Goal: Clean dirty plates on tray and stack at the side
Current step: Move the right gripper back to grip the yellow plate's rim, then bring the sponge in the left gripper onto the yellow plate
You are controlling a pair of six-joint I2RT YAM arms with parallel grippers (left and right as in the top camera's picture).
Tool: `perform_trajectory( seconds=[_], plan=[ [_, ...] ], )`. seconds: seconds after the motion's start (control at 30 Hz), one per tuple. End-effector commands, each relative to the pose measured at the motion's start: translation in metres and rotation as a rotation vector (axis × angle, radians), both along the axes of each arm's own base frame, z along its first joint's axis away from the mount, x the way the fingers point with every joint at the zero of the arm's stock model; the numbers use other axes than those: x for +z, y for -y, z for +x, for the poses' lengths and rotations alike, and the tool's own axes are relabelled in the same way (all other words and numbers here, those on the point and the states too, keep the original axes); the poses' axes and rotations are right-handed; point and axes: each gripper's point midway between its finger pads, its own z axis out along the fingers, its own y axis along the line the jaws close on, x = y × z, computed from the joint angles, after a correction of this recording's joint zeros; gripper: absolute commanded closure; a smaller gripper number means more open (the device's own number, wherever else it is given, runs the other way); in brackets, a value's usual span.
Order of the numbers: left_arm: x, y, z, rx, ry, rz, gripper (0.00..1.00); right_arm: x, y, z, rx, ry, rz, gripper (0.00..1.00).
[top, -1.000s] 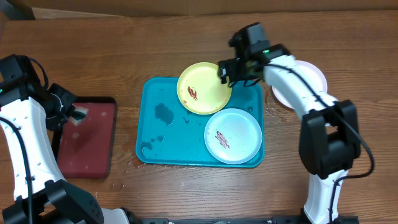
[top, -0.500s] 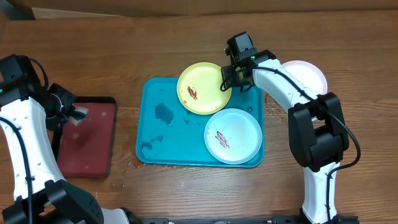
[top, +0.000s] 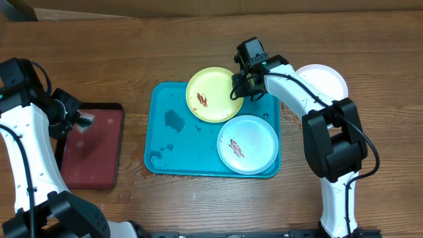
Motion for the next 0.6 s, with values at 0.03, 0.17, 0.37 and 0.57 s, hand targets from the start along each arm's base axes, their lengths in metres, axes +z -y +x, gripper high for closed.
perform_trajectory(
  seconds=[0.03, 0.17, 0.37, 0.57],
  plan=[
    [0.008, 0.023, 0.017, -0.125, 0.085, -0.069, 0.96, -0.007, -0.005, -0.009, -0.041, -0.054, 0.029, 0.96],
    [0.017, 0.064, 0.041, -0.352, 0.183, -0.115, 0.96, -0.006, -0.027, -0.021, -0.092, -0.108, 0.105, 0.96],
    [0.006, 0.126, 0.064, -0.543, 0.177, -0.123, 0.96, -0.007, -0.068, -0.047, -0.108, -0.169, 0.156, 0.96],
    [-0.038, 0.183, 0.081, -0.680, 0.088, -0.165, 0.96, -0.011, -0.096, -0.075, -0.105, -0.186, 0.107, 0.96]
  ],
)
